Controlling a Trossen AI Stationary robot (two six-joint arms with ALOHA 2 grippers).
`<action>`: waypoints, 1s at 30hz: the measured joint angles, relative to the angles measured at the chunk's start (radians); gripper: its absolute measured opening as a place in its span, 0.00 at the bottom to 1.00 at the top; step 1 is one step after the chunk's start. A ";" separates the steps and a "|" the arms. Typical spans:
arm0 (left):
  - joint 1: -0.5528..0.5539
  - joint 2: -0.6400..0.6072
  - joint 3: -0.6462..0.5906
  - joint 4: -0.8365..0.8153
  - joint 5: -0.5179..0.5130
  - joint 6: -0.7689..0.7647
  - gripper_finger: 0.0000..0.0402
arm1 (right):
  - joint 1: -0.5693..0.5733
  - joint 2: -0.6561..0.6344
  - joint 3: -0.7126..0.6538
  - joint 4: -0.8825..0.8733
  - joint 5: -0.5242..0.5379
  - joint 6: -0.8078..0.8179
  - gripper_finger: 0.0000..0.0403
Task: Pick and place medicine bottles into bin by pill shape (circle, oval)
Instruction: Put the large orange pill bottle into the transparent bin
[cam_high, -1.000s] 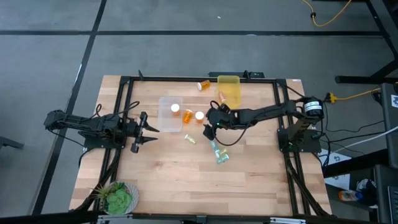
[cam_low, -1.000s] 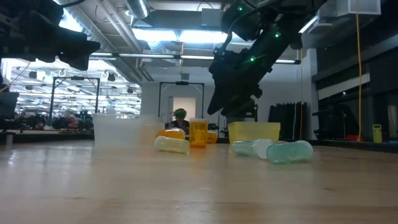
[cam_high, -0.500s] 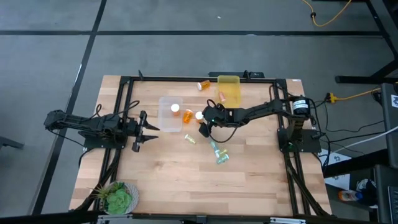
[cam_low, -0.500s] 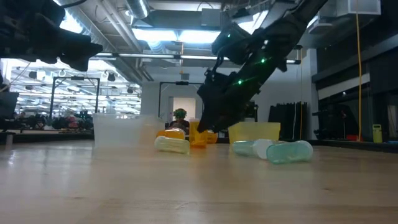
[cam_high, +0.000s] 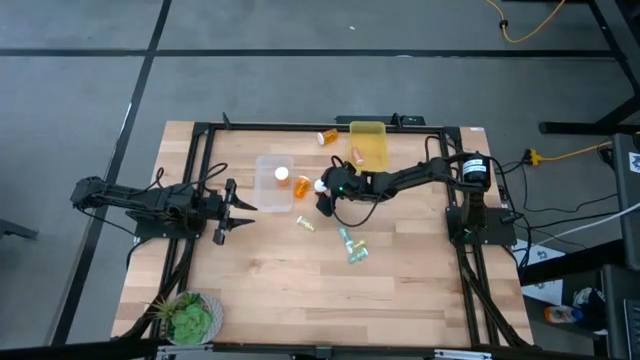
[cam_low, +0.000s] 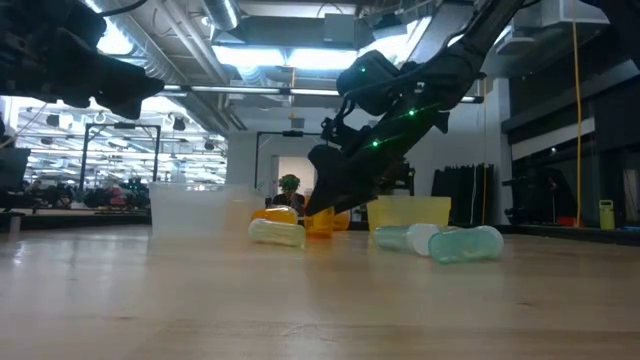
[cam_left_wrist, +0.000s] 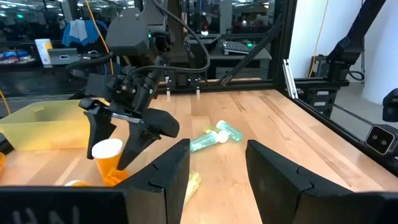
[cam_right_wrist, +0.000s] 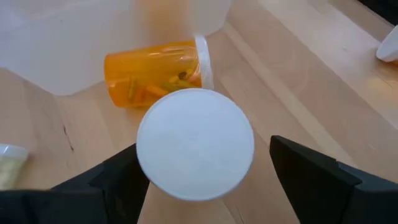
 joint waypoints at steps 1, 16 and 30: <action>0.000 0.000 0.000 0.000 0.000 0.000 0.37 | 0.000 0.000 0.000 0.000 0.000 0.000 0.78; 0.000 0.000 0.000 0.001 0.000 0.000 0.37 | 0.000 0.000 0.007 0.038 0.000 0.035 0.43; 0.000 0.000 0.000 0.001 0.000 0.000 0.37 | 0.031 -0.004 0.301 0.023 -0.122 -0.074 0.45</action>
